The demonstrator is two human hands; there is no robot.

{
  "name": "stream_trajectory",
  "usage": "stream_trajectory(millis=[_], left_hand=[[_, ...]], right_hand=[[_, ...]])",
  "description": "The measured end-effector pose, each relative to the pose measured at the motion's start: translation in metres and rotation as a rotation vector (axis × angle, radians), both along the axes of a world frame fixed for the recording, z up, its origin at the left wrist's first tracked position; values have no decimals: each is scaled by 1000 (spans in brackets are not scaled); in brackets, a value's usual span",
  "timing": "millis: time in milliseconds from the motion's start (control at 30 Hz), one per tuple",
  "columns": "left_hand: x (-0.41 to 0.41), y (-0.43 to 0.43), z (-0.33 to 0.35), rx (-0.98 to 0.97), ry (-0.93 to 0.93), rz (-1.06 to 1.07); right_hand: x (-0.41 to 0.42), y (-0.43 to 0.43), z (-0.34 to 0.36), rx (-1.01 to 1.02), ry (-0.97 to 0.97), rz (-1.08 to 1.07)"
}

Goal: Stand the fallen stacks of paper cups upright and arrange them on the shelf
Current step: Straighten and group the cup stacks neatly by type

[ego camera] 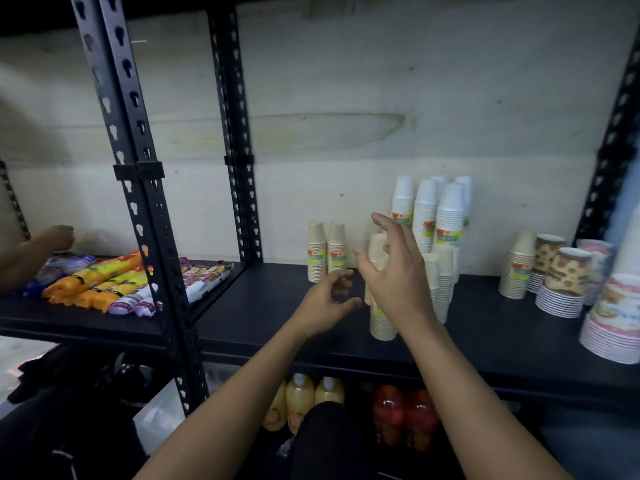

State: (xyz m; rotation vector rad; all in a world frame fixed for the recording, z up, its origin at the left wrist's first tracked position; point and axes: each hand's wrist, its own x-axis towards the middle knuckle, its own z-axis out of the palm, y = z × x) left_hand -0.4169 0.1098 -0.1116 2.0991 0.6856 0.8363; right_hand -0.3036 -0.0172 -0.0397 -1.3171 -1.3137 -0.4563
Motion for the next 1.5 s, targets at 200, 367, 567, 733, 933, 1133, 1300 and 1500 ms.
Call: stream_trajectory(millis=[200, 367, 567, 733, 933, 1133, 1300, 1500], left_hand=[[17, -24, -11, -58, 24, -32], [27, -32, -19, -85, 21, -39], [36, -26, -32, -134, -18, -82], [38, -28, -33, -140, -70, -97], [41, -40, -31, -17, -99, 22], [31, -40, -23, 1, -218, 151], [-6, -14, -1, 6, -217, 255], [-39, 33, 6, -18, -217, 323]], right_hand=[[46, -47, -31, -33, 127, -123], [66, -55, -66, -123, 204, -169], [76, -46, -97, -267, 338, -170], [75, -36, -109, -335, 402, -157], [70, -31, -112, -301, 399, -231], [58, -30, -105, -214, 438, -189], [28, -7, -85, -198, 410, -21], [-1, 54, -75, -231, 371, 90]])
